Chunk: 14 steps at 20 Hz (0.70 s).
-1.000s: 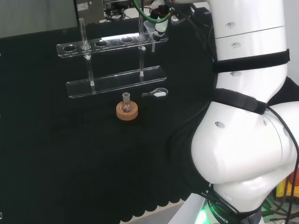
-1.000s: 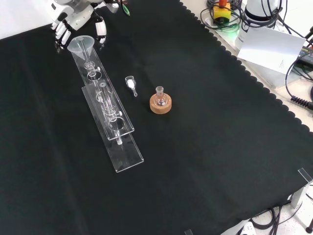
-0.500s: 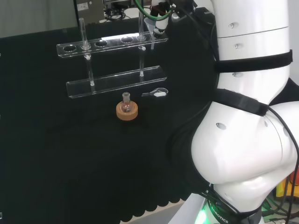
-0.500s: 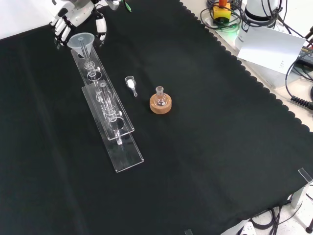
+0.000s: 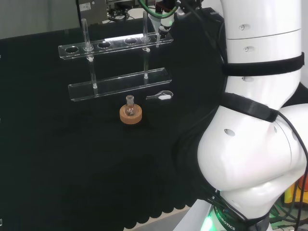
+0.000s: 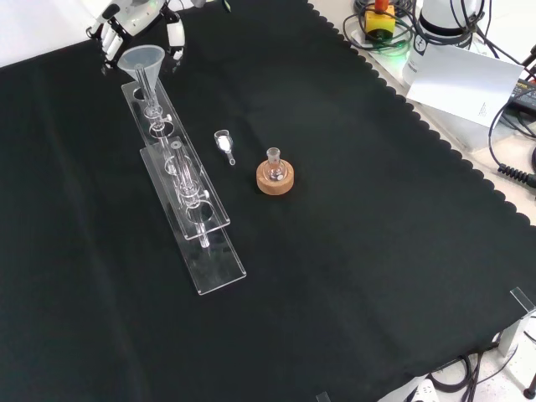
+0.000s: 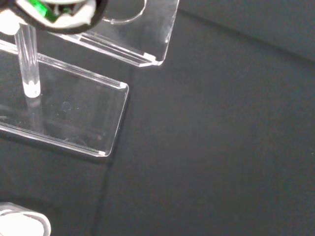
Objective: Pick up the funnel from the transparent funnel stand.
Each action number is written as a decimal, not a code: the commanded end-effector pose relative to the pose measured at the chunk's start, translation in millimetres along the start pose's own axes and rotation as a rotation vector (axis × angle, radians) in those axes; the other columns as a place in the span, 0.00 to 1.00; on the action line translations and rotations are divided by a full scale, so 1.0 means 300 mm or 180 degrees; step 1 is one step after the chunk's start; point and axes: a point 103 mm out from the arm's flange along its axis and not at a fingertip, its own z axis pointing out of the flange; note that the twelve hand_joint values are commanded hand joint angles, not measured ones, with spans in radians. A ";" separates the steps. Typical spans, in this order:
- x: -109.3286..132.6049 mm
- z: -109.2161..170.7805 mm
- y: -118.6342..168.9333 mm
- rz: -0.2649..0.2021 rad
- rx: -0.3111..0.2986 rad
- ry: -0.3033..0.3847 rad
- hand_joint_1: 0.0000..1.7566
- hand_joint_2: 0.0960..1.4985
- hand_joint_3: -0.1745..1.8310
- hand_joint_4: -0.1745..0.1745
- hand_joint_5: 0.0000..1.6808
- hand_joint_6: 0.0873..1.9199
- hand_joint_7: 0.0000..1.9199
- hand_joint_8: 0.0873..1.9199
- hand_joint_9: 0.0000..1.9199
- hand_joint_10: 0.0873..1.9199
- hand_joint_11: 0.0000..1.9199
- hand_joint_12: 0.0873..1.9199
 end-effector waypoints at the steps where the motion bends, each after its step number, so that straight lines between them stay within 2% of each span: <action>1: -0.008 -0.037 -0.039 0.0050 -0.0039 -0.0055 0.48 0.40 0.41 0.44 0.28 0.24 0.32 0.39 0.35 0.26 0.18 0.67; 14: -0.017 -0.166 -0.200 0.0251 -0.0173 -0.0245 0.48 0.39 0.42 0.44 0.26 0.27 0.30 0.40 0.34 0.27 0.18 0.67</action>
